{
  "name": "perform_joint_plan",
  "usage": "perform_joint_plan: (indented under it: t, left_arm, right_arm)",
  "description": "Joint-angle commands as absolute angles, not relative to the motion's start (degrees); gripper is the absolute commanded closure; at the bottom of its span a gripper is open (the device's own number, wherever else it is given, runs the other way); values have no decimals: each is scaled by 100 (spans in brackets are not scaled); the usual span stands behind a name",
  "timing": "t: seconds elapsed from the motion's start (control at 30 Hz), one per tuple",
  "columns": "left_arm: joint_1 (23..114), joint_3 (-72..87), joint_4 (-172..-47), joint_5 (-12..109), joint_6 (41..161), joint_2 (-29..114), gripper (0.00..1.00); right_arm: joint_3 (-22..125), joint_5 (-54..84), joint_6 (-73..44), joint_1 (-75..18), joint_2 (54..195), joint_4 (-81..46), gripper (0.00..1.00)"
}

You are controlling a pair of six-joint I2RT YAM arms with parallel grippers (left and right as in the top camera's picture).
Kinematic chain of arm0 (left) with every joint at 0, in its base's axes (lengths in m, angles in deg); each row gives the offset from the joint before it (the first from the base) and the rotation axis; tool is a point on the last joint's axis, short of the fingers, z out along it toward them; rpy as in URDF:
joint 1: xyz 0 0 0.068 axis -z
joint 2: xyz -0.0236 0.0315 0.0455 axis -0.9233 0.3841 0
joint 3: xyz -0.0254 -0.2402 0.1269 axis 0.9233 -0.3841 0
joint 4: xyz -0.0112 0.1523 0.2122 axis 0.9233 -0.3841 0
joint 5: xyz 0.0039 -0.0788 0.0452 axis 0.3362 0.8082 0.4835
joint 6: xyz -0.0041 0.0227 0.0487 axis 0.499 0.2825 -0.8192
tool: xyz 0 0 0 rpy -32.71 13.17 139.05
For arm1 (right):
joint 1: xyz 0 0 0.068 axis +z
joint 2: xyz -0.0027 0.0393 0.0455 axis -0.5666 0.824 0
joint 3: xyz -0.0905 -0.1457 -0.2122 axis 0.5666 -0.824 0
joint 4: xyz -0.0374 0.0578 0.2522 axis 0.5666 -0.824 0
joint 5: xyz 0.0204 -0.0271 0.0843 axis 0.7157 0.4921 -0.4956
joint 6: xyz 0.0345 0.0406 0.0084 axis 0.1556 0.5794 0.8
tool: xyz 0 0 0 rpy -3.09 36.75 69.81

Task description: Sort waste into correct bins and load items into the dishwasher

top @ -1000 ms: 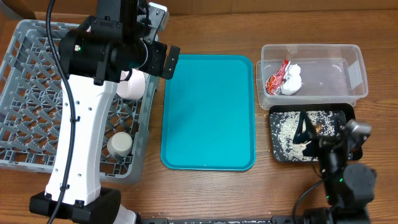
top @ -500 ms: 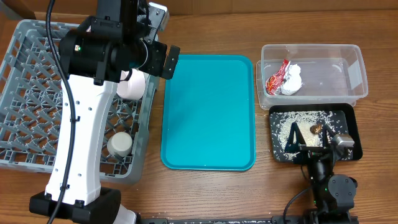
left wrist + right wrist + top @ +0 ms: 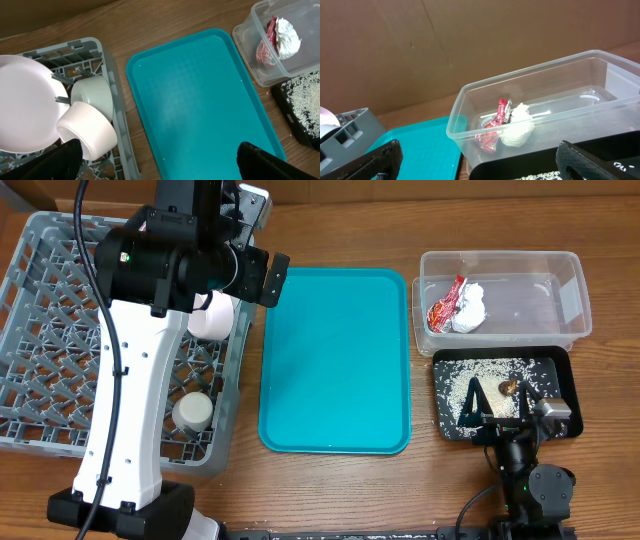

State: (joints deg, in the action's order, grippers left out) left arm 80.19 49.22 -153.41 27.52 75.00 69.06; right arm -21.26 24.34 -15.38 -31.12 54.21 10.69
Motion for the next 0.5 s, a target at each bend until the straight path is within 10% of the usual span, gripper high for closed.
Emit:
perform_joint_plan:
  t: [0.0, 0.47]
  left_arm:
    - [8019, 4930, -15319, 2811, 7578, 6920, 0]
    - [8021, 4930, -15346, 2757, 7576, 6924, 0]
  right_arm:
    - [-2188, 2410, -1519, -3127, 5364, 1091, 0]
    - [-2188, 2410, -1519, -3127, 5364, 1091, 0]
